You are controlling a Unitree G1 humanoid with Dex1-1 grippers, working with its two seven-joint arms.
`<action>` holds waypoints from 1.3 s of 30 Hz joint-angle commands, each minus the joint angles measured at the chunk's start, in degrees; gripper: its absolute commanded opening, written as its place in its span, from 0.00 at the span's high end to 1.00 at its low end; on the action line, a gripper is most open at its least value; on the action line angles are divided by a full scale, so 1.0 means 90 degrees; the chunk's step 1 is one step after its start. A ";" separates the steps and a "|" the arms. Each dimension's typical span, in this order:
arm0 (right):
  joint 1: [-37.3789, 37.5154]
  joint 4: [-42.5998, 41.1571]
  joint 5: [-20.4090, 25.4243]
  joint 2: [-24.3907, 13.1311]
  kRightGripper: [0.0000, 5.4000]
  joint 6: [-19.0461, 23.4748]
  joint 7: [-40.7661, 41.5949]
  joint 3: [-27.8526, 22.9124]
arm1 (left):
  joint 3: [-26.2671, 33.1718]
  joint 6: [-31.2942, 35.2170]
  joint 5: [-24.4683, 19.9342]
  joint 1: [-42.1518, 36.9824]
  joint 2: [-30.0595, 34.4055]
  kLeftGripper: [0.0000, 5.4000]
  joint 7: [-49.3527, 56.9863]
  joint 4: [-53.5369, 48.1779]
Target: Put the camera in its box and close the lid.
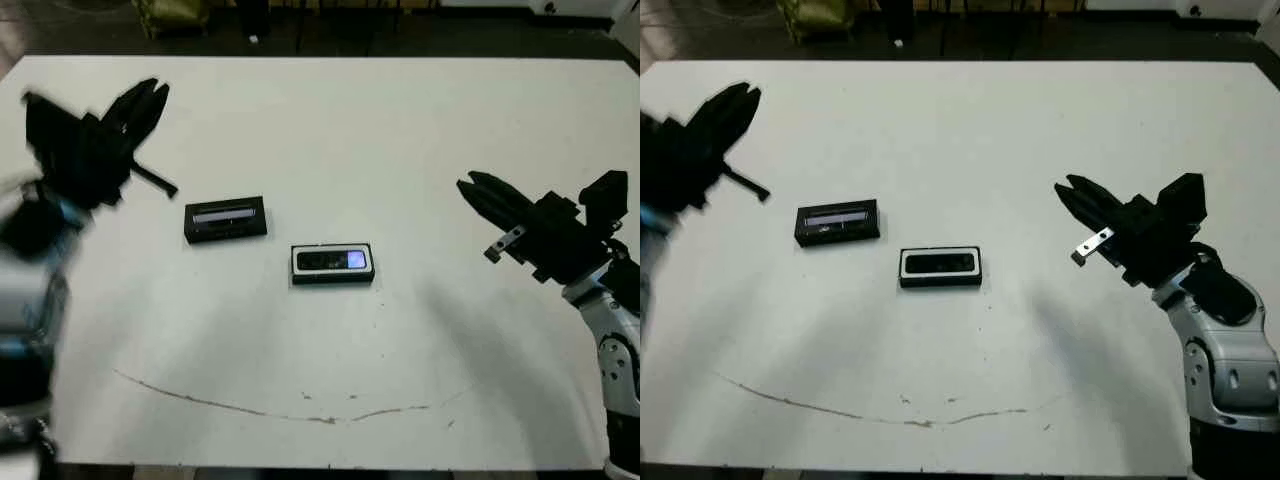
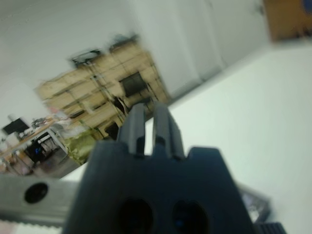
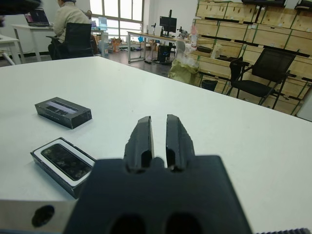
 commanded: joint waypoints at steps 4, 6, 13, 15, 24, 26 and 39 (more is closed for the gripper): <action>0.0079 0.0129 0.0066 -0.0126 1.00 -0.0077 0.0027 0.0075 | -0.1494 -0.0319 0.1362 -0.2088 -0.0059 1.00 -0.1509 0.3166; 0.0077 0.0141 0.0111 -0.0118 1.00 -0.0041 0.0014 0.0070 | -0.1839 -0.0508 0.1809 -0.2612 -0.0276 1.00 -0.1516 0.4069; 0.0097 0.0379 0.0224 -0.0082 1.00 -0.0229 0.0112 0.0061 | -0.2721 -0.0766 0.3007 -0.3556 -0.0961 1.00 -0.1469 0.5902; 0.0099 0.0443 0.0236 -0.0080 1.00 -0.0325 0.0148 0.0072 | -0.2779 -0.0734 0.3135 -0.3626 -0.1123 1.00 -0.1495 0.6141; 0.0112 0.0497 0.0309 -0.0097 1.00 -0.0444 0.0137 0.0082 | -0.2866 -0.1020 0.3437 -0.3290 -0.1467 1.00 -0.0827 0.6417; 0.0131 0.0479 0.0360 -0.0089 1.00 -0.0420 0.0115 0.0072 | -0.2882 -0.0941 0.3468 -0.3238 -0.1560 1.00 -0.0803 0.6508; 0.0193 0.0591 0.0326 -0.0151 1.00 -0.0654 0.0203 0.0070 | -0.3135 -0.0930 0.3836 -0.2899 -0.1984 1.00 -0.0406 0.6774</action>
